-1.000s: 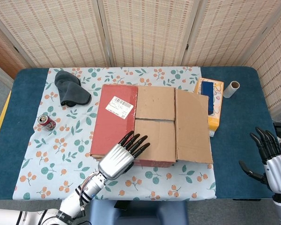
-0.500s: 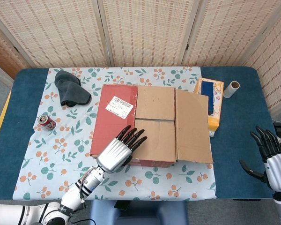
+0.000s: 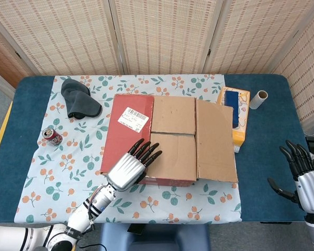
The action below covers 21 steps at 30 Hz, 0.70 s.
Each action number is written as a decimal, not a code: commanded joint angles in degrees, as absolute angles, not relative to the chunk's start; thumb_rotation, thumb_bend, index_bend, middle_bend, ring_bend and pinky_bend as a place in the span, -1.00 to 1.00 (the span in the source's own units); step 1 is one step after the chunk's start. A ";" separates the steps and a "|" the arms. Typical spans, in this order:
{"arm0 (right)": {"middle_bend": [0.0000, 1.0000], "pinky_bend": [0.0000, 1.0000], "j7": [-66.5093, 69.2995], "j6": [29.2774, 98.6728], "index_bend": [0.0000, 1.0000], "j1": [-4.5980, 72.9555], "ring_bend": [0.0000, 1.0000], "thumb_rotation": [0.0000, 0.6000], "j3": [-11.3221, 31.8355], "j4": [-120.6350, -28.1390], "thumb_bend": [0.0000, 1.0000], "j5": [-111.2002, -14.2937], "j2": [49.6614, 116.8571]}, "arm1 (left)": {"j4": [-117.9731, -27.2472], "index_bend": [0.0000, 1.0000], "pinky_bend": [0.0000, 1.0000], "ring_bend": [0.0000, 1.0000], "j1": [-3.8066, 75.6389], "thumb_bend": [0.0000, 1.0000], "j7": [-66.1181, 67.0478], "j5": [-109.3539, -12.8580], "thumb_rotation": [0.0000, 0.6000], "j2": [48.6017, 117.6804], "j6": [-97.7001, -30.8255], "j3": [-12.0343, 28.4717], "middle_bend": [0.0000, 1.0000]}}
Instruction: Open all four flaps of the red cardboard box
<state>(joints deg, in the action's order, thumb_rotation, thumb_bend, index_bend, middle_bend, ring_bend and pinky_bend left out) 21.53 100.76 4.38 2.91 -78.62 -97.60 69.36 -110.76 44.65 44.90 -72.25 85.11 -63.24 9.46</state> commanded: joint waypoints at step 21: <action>-1.00 -1.00 20.86 99.85 -1.00 4.58 -1.00 1.00 3.00 -78.71 -0.33 -97.36 69.71 | -109.40 -1.00 -0.92 -1.00 40.98 -0.07 37.00 -78.43 1.00 80.54 -70.15 9.06 -1.00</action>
<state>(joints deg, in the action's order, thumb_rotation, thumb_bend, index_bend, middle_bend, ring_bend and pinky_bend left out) 20.87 99.84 4.57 3.00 -78.71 -97.37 69.70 -108.99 41.32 37.18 -77.82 80.96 -69.61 9.16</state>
